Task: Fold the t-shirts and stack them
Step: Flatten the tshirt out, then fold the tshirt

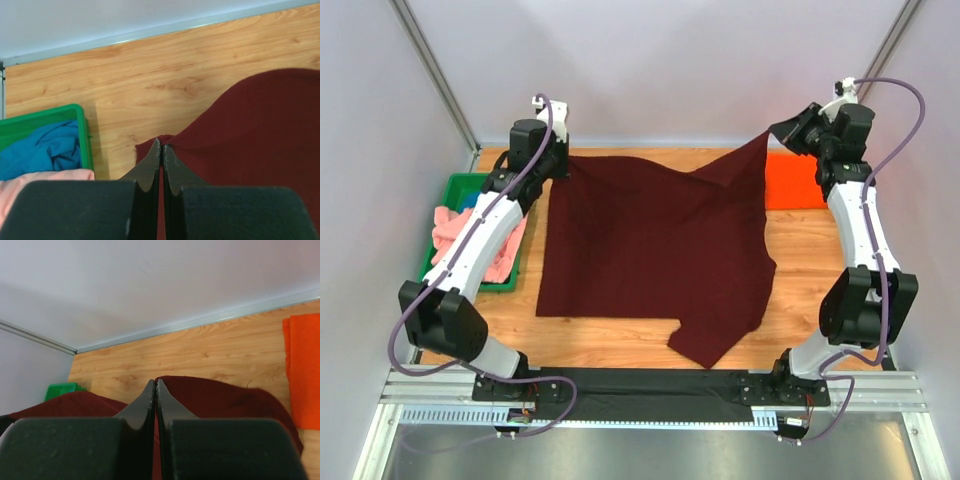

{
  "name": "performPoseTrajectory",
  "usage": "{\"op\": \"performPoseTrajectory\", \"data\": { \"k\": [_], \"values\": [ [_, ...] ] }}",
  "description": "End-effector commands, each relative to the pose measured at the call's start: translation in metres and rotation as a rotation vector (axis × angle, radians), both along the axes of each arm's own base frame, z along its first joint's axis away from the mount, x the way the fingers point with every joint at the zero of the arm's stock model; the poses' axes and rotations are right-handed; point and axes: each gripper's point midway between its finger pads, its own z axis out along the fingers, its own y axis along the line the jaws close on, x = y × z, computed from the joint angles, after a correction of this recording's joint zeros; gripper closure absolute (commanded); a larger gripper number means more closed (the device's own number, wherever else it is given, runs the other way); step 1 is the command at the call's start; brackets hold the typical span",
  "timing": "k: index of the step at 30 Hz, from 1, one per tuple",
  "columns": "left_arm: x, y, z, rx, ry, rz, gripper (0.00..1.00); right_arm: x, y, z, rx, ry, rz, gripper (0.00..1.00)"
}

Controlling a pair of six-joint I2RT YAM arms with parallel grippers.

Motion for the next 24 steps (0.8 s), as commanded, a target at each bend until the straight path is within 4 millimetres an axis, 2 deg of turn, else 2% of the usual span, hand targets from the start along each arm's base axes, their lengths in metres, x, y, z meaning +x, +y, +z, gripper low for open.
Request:
{"op": "performPoseTrajectory", "data": {
  "k": [1,4,5,7,9,10,12,14,16,17,18,19,21,23,24],
  "values": [
    [0.031,0.005,0.030,-0.068,-0.107,0.010,1.00,0.018,0.000,0.025,-0.042,-0.139,0.037,1.00],
    [0.047,0.010,0.017,-0.078,-0.092,-0.004,1.00,0.027,-0.001,0.022,-0.036,-0.134,0.033,1.00],
    [0.053,0.015,0.011,-0.076,-0.085,0.003,1.00,0.032,-0.002,0.015,-0.032,-0.118,0.032,1.00],
    [0.060,0.019,0.010,-0.074,-0.085,0.003,1.00,0.036,-0.003,0.013,-0.027,-0.099,0.030,1.00],
    [0.070,0.027,-0.003,-0.057,-0.061,0.007,1.00,0.039,-0.009,0.004,-0.028,-0.046,-0.007,1.00],
    [0.070,0.026,-0.001,-0.054,-0.068,-0.003,1.00,0.037,-0.009,-0.004,-0.024,-0.011,-0.007,1.00],
    [0.079,0.032,-0.009,-0.050,-0.070,-0.013,1.00,0.036,-0.020,-0.004,-0.029,0.027,-0.082,1.00],
    [0.089,0.038,-0.018,-0.046,-0.066,-0.008,1.00,0.028,-0.028,-0.016,-0.026,0.095,-0.132,1.00],
    [0.101,0.042,-0.015,-0.051,-0.071,-0.003,1.00,0.018,-0.027,-0.014,-0.018,0.111,-0.139,1.00],
    [0.105,0.045,-0.031,-0.058,-0.023,-0.007,1.00,0.014,-0.026,-0.019,-0.015,0.125,-0.139,1.00],
    [0.108,0.044,-0.032,-0.074,-0.009,-0.017,1.00,0.011,-0.026,-0.017,-0.020,0.121,-0.140,1.00],
    [0.110,0.041,-0.023,-0.091,-0.018,-0.030,1.00,0.005,-0.025,-0.012,-0.026,0.117,-0.138,1.00],
    [0.107,0.038,-0.019,-0.104,-0.012,-0.047,1.00,-0.002,-0.026,-0.003,-0.038,0.104,-0.146,1.00],
    [0.098,0.037,0.004,-0.126,-0.064,-0.047,1.00,-0.015,-0.030,0.023,-0.049,0.060,-0.177,1.00],
    [0.093,0.039,0.009,-0.132,-0.072,-0.035,1.00,-0.020,-0.030,0.036,-0.052,0.039,-0.187,1.00]
  ]
}}
